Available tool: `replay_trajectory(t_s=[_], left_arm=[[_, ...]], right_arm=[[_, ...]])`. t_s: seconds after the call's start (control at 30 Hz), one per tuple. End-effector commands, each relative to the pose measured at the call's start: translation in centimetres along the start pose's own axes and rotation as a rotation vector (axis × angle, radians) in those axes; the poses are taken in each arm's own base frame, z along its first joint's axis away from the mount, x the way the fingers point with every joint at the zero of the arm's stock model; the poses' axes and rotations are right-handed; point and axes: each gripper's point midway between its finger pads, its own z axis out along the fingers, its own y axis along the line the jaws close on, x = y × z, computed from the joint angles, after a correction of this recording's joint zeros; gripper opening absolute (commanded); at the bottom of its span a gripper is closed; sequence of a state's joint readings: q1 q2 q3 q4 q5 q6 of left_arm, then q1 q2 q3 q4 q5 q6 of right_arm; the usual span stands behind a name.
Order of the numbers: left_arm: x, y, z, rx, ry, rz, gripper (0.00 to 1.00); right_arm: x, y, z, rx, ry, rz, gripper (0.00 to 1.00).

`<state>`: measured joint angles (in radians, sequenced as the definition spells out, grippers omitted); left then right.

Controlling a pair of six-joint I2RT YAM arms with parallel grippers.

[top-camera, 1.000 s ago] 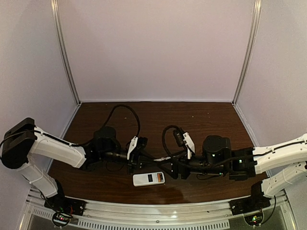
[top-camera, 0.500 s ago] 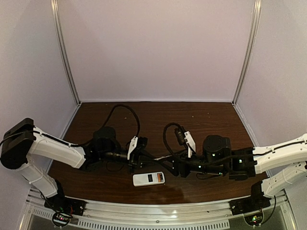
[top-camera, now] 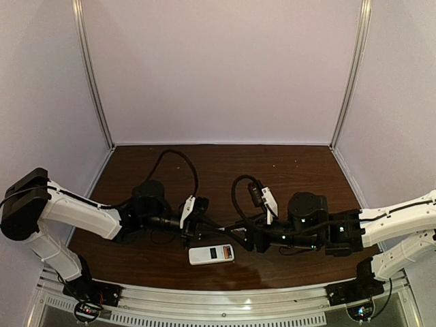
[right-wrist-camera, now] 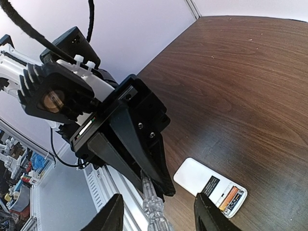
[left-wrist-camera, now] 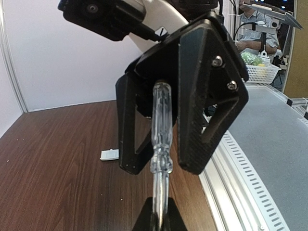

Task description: Unload the batteries from the remote control

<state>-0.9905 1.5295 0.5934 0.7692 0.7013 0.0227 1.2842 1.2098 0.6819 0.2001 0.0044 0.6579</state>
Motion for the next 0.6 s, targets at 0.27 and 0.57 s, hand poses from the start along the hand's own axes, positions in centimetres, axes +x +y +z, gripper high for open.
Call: replay_trajectory(t_s=[0.27, 0.57], left_arm=[[-1.09, -1.18, -0.38, 0.044, -0.041, 0.057, 0.00], [-0.94, -1.08, -0.24, 0.045, -0.036, 0.055, 0.00]], right_arm=[[-0.09, 0.74, -0.20, -0.045, 0.025, 0.008, 0.47], [0.09, 0.91, 0.12, -0.052, 0.037, 0.005, 0.39]])
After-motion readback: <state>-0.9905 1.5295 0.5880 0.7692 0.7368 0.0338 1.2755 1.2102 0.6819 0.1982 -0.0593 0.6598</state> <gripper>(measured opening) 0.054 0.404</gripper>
